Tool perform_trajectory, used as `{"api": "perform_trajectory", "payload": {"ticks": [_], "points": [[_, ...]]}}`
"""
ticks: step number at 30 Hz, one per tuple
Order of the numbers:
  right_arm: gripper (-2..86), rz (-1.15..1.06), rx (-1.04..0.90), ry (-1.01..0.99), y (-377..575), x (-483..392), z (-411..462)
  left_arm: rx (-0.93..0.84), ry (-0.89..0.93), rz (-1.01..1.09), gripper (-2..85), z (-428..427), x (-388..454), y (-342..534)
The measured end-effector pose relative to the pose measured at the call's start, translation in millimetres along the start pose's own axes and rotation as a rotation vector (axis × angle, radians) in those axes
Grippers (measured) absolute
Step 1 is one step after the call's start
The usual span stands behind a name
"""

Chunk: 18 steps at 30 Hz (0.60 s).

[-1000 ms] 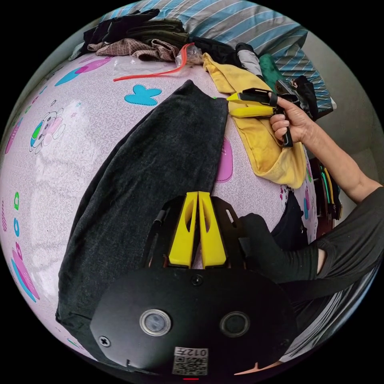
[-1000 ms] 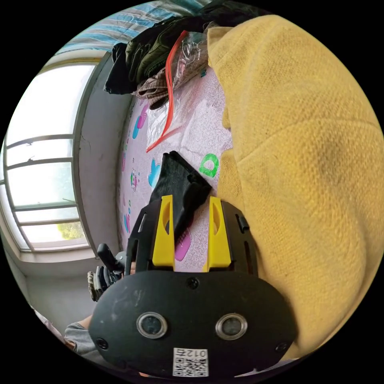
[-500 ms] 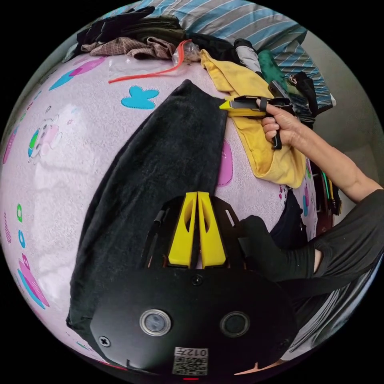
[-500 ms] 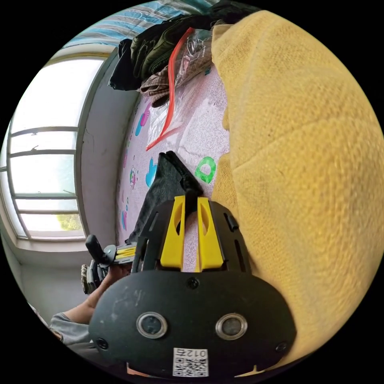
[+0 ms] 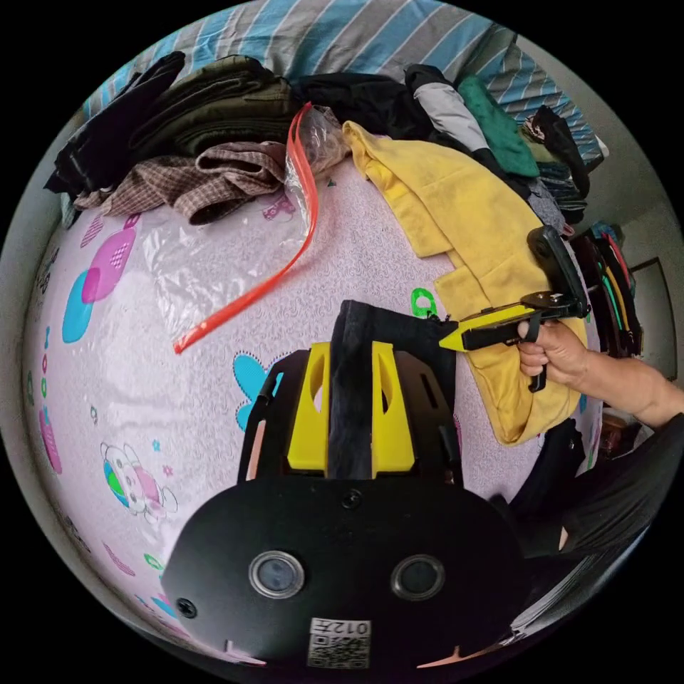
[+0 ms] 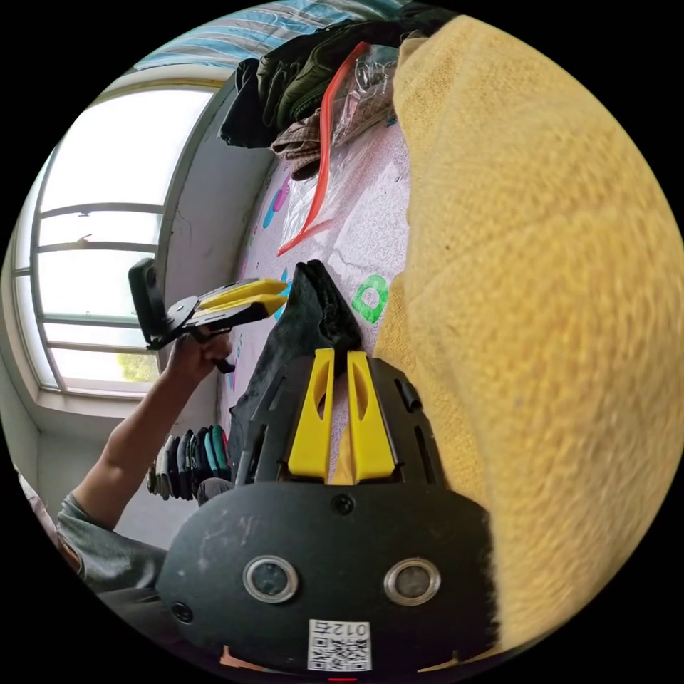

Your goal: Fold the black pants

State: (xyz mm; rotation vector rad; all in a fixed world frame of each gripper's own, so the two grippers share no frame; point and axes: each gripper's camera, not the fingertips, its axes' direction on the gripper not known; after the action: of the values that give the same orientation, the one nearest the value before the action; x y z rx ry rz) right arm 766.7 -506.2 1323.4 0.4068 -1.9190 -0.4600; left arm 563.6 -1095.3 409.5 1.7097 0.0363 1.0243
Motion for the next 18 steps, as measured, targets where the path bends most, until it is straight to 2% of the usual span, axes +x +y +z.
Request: {"api": "perform_trajectory", "payload": {"ticks": [5,8,13,18], "points": [[3.0,-0.014,0.012,-0.020,-2,5,5,-0.082,0.049,0.078,11.2,24,2,-42],[4.7,-0.023,0.025,-0.030,-2,5,10,-0.059,0.076,0.089,11.7,21,-1,-56],[5.6,-0.040,0.023,-0.041,-1,4,22,-0.061,0.055,0.143,9.2,19,18,-80],[1.8,-0.011,0.000,-0.055,-5,8,42,-0.088,0.029,0.148,5.6,6,28,-99]]}}
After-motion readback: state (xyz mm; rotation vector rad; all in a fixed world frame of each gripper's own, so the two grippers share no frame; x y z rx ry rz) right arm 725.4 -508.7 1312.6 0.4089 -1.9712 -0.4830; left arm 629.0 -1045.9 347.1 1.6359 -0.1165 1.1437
